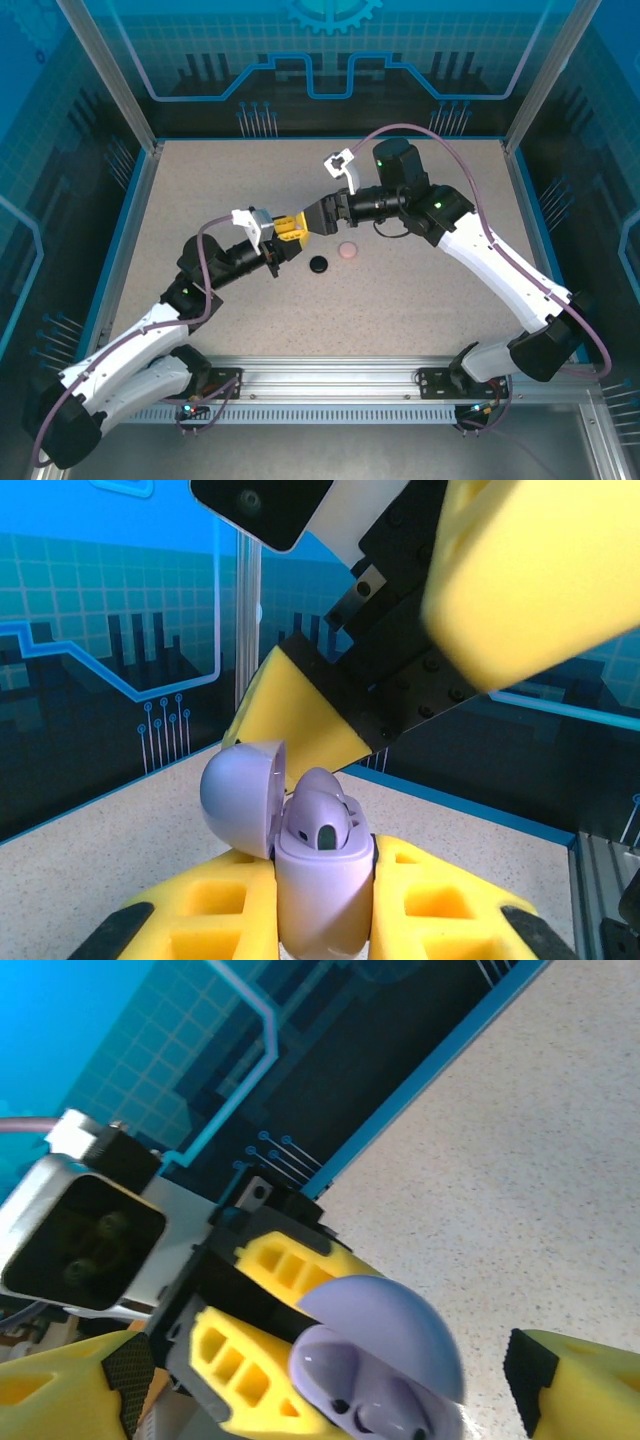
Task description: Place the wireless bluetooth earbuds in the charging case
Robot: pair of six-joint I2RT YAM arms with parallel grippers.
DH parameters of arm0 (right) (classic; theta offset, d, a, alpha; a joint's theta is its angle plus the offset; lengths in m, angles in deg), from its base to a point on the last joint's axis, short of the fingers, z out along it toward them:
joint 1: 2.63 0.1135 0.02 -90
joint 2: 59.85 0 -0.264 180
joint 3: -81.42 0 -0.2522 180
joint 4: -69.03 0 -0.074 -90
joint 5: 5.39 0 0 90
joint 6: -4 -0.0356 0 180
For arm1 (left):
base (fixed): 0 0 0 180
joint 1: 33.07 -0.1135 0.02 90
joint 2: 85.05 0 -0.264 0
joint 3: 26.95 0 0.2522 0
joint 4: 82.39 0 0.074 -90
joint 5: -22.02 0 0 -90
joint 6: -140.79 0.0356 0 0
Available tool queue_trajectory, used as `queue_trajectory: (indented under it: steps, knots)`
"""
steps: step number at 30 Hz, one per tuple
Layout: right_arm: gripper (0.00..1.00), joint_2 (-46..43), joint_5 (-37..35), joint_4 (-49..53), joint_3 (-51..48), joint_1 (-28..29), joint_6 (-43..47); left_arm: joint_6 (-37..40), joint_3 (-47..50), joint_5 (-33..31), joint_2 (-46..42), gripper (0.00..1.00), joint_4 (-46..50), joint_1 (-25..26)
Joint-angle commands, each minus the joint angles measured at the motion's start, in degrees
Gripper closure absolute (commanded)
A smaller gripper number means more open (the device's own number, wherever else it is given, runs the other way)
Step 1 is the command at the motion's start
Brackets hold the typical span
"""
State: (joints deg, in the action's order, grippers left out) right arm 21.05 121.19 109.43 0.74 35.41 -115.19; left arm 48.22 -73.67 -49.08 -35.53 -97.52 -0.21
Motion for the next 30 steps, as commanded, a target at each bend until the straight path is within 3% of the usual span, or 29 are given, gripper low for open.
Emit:
queue_trajectory:
  steps: [1,11,24,27,30]
  knots:
    - [0.09,-1.28,4.27,-3.21,0.87,0.67,-0.25,-0.64,-1.2,0.37,0.23,1.0,-1.27,0.45]
    - [0.22,-1.96,5.88,0.02,1.46,0.64,0.34,-0.69,-0.89,-1.39,0.32,1.0,-1.0,0.44]
    - [0.22,-5.15,2.56,3.32,-0.46,0.19,2.26,-1.12,-0.71,-1.56,0.84,1.0,-0.38,0.44]
    - [0.22,-5.49,-2.38,7.28,0.38,0.02,3.92,-1.77,-0.54,-1.66,0.8,1.0,-0.1,0.39]
    - [0.21,-6.21,-14.51,14.08,1.89,-0.07,5.67,-3.91,-0.36,-2.62,0.97,1.0,1.11,0.44]
